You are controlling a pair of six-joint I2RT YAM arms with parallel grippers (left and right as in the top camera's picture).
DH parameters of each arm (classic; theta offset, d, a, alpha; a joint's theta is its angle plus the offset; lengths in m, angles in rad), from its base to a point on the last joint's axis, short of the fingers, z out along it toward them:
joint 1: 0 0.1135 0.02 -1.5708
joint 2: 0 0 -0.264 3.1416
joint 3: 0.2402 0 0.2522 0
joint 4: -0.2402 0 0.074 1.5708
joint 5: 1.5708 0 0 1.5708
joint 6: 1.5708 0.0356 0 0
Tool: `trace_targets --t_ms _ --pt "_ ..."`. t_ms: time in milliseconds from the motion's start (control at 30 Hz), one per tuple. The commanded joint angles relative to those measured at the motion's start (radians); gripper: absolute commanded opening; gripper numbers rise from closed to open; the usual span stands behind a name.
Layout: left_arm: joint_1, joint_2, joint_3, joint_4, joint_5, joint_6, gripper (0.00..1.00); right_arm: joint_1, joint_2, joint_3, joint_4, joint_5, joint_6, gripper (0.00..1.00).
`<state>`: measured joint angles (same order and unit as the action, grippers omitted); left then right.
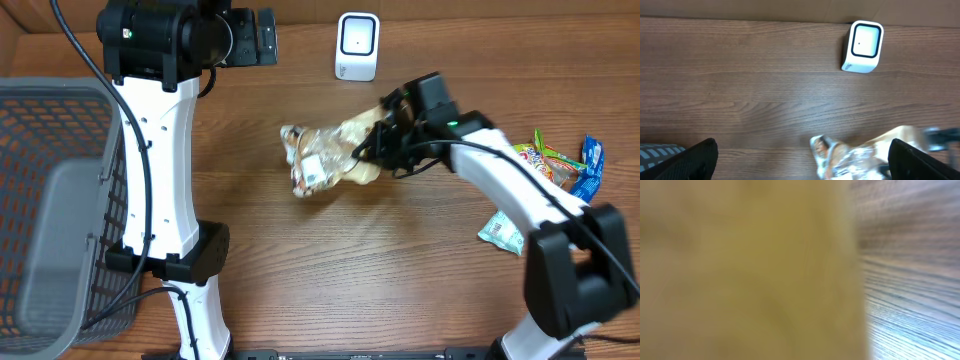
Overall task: Scan the item barcode
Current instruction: 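Grasp the Pantree bag with the right gripper and lift it, then carry the Pantree bag up to the white scanner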
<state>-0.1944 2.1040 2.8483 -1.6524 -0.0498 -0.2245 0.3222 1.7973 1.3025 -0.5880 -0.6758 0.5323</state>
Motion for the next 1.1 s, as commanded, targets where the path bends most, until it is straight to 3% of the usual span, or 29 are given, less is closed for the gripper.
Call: trace_targets --t_ms 0,233,700,867,1067 --pt "0.004 0.000 0.000 0.004 -0.009 0.019 0.99 -0.118 -0.107 0.007 0.006 -0.087 0.015 0.04" --pt "0.004 0.000 0.000 0.004 -0.009 0.019 1.00 -0.238 -0.225 0.007 0.006 -0.096 -0.043 0.04" --pt "0.004 0.000 0.000 0.004 -0.009 0.019 1.00 -0.248 -0.327 0.007 0.051 0.008 -0.035 0.04" --pt "0.004 0.000 0.000 0.004 -0.009 0.019 1.00 -0.207 -0.327 0.007 0.056 0.196 -0.036 0.04" --pt "0.004 0.000 0.000 0.004 -0.009 0.019 1.00 -0.061 -0.312 0.007 0.200 0.687 -0.200 0.04"
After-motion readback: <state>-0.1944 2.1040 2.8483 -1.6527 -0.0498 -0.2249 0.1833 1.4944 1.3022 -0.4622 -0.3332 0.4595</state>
